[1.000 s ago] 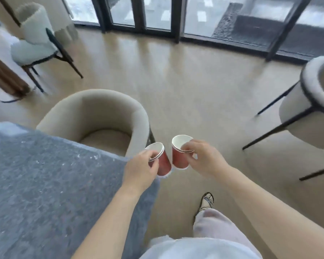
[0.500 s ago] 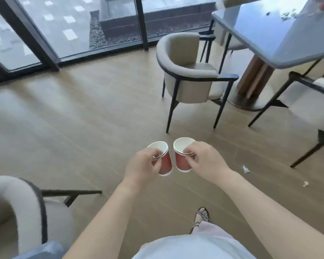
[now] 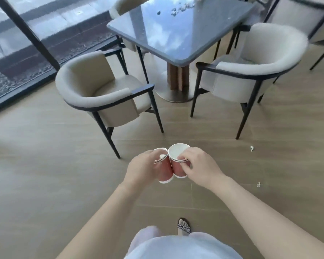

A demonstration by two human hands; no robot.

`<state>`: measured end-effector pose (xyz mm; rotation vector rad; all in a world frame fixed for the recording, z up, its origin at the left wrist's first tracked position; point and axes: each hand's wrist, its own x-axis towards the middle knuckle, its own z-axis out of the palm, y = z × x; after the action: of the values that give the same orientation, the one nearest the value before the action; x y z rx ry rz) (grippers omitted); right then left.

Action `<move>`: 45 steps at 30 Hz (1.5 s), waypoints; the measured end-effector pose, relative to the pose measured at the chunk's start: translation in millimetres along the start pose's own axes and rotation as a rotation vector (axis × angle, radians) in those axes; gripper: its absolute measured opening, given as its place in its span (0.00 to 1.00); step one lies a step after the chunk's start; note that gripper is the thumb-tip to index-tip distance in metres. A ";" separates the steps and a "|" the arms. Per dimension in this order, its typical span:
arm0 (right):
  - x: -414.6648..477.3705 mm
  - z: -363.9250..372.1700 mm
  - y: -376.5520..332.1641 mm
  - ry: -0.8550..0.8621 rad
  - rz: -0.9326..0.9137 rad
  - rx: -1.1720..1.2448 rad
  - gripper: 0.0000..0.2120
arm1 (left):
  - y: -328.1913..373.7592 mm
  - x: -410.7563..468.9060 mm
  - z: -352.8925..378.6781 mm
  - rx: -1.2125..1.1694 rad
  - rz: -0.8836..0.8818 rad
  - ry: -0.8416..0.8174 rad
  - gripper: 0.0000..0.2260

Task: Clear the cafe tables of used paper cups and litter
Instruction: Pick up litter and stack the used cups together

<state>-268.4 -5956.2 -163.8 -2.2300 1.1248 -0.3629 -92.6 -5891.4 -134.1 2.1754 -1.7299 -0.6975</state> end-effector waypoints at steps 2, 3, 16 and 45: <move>4.7 -5.8 17.5 0.021 0.046 0.012 0.08 | 12.7 25.8 8.4 0.049 0.053 -0.055 0.15; 7.6 -8.6 25.7 0.031 0.066 0.014 0.08 | 17.8 38.7 12.9 0.065 0.074 -0.073 0.15; 111.4 -62.4 108.4 0.112 0.234 0.019 0.05 | 65.0 225.2 34.9 0.126 0.305 -0.246 0.11; 55.0 -219.4 388.7 0.030 0.290 0.048 0.08 | 309.7 329.6 227.4 0.189 0.231 -0.278 0.07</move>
<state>-588.0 -6263.6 -238.9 -1.9890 1.4167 -0.2986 -414.8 -6267.7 -238.4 2.0219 -2.2289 -0.8371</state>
